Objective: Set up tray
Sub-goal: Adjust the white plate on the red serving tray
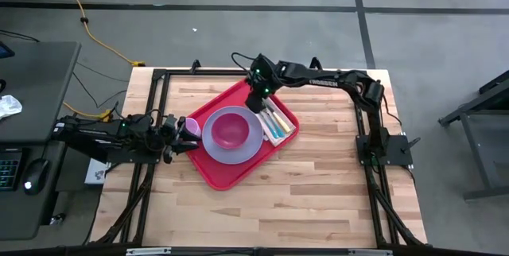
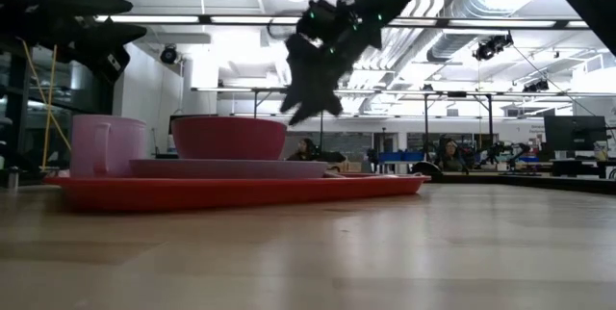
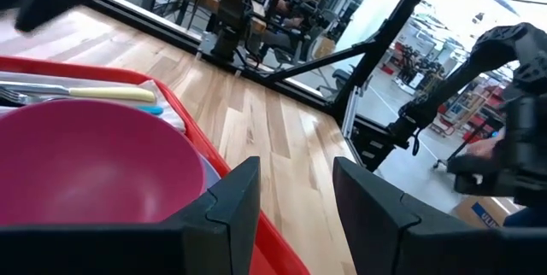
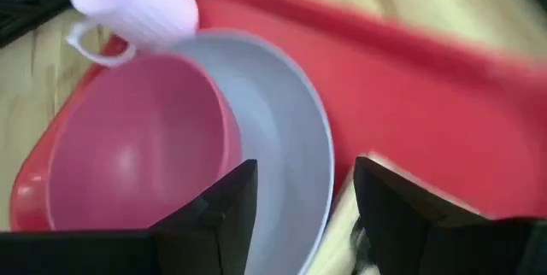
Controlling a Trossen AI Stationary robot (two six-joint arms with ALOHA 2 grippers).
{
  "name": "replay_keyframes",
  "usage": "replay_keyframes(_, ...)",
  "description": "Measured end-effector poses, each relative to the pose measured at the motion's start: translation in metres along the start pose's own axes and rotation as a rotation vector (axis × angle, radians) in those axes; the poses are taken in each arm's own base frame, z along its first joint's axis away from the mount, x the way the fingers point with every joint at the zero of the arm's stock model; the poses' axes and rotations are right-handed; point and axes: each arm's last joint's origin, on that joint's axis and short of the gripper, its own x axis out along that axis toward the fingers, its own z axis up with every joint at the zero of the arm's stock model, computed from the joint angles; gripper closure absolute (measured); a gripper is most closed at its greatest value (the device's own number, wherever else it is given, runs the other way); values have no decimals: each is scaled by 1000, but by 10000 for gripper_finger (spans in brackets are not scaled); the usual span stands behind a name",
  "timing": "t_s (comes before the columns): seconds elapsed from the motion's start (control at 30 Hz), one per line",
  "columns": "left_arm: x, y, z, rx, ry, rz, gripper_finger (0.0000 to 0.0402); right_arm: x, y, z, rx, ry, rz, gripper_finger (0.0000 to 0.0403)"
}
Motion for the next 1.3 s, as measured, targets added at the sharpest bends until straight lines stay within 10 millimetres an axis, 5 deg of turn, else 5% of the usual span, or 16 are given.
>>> replay_keyframes(0.2, 0, 1, 0, -2, -9, 20, 222, -11, 7, 25, -80, -4, -88, 230)
replay_keyframes(0.6, 0, 1, 0, -1, -12, 20, 222, 29, -6, 50, -141, 245, -152, 231)
replay_keyframes(0.93, 0, 1, 0, 0, -11, 20, 222, 51, -21, 23, -110, 387, -154, 237)
replay_keyframes(1.3, 0, 1, 0, 1, -12, 22, 222, 56, -19, 24, -133, 357, -138, 237)
